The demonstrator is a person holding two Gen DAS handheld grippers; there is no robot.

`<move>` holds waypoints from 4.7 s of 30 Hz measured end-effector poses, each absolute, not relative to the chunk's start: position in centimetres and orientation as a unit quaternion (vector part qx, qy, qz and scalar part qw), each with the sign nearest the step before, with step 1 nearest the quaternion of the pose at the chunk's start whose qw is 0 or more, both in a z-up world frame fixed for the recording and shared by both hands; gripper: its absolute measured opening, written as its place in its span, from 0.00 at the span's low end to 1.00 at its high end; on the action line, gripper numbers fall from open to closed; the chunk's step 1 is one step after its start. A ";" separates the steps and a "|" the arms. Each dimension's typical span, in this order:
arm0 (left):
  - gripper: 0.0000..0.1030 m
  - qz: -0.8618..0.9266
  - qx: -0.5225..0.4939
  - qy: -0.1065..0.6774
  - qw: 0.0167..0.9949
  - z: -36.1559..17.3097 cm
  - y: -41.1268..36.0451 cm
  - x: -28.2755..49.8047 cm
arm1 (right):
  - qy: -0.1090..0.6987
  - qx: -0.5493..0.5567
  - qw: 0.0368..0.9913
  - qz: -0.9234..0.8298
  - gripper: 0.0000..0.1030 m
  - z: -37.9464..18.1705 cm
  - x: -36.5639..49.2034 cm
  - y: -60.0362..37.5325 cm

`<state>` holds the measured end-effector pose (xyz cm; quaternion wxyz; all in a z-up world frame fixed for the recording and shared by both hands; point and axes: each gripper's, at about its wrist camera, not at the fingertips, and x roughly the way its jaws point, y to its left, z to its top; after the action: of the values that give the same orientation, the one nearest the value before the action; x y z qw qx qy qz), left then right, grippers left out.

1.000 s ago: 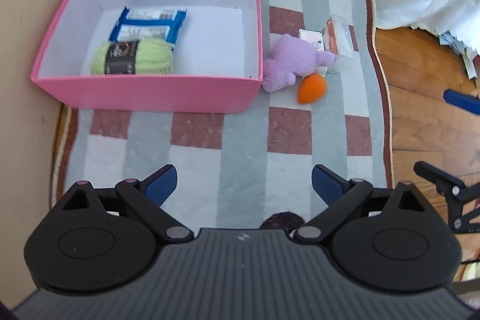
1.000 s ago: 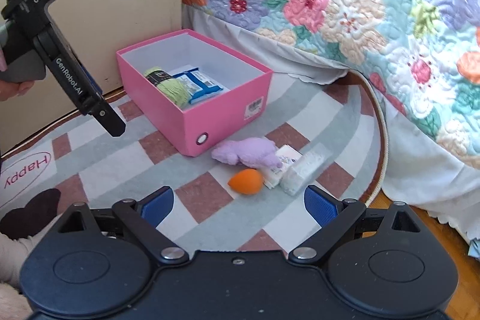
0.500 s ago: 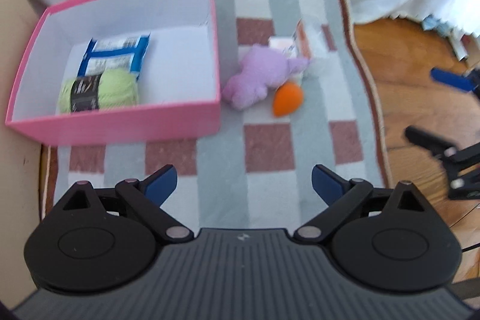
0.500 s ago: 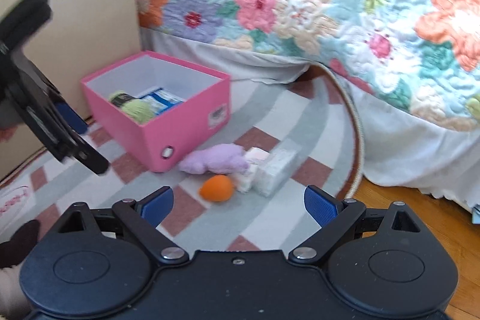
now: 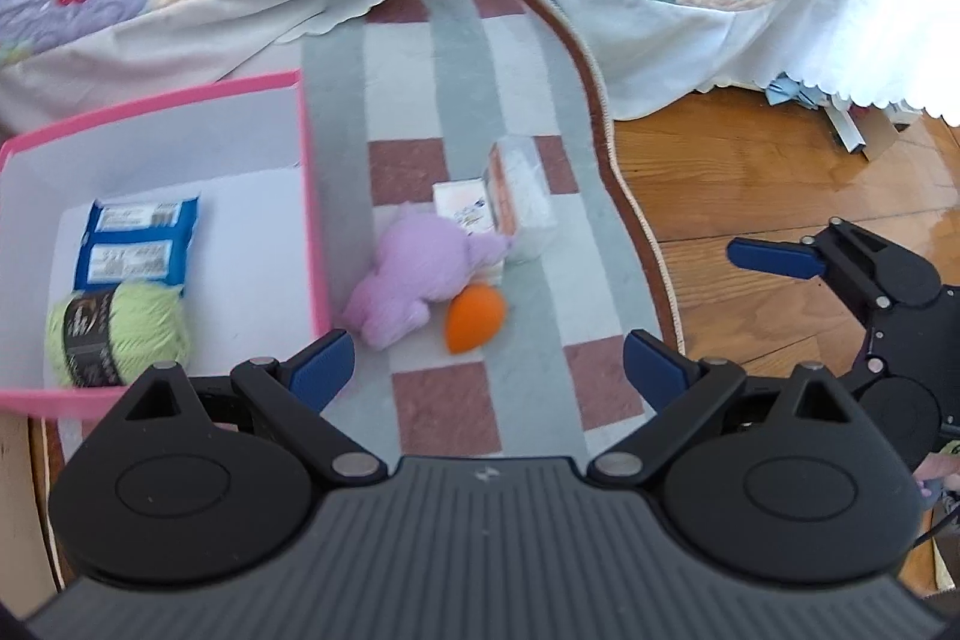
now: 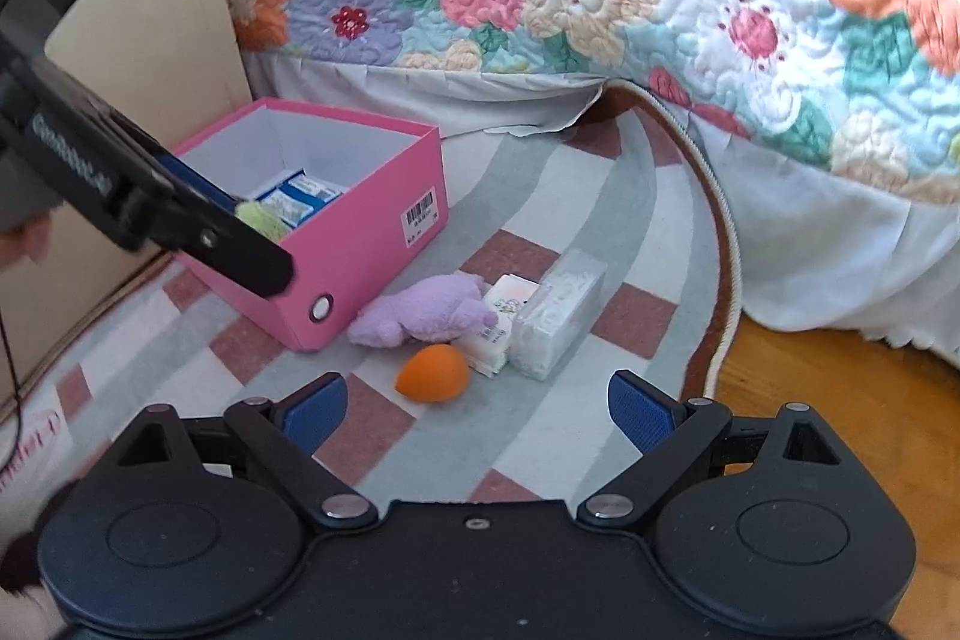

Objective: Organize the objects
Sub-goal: 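Withdraw the left tool from the box toward the clear plastic box, then lower the left tool onto the clear orange-labelled plastic box and close, then lift the clear plastic box with the left tool and turn it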

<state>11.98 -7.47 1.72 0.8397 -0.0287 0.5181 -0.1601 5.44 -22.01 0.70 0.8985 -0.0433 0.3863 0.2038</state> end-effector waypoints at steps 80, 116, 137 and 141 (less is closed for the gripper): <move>0.31 -0.206 -0.152 0.516 0.818 -10.6 -13.6 18.0 | 0.413 0.121 0.897 0.099 0.38 -10.0 10.7 -22.5; 0.48 -0.232 -0.220 0.540 0.779 -12.7 -14.2 14.2 | 0.415 0.089 0.902 0.081 0.47 -9.2 3.0 -24.8; 0.46 -0.241 -0.177 0.553 0.778 -14.5 -17.0 13.1 | 0.418 0.047 0.905 0.071 0.71 -9.7 2.8 -24.1; 0.46 -0.237 -0.176 0.564 0.771 -14.3 -16.4 12.2 | 0.421 0.041 0.903 0.078 0.64 -9.4 2.7 -23.9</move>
<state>12.25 -16.39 -14.34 0.7714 -0.1761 0.5638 -0.2369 2.69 -23.93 -9.43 0.9026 0.0411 0.4214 0.0783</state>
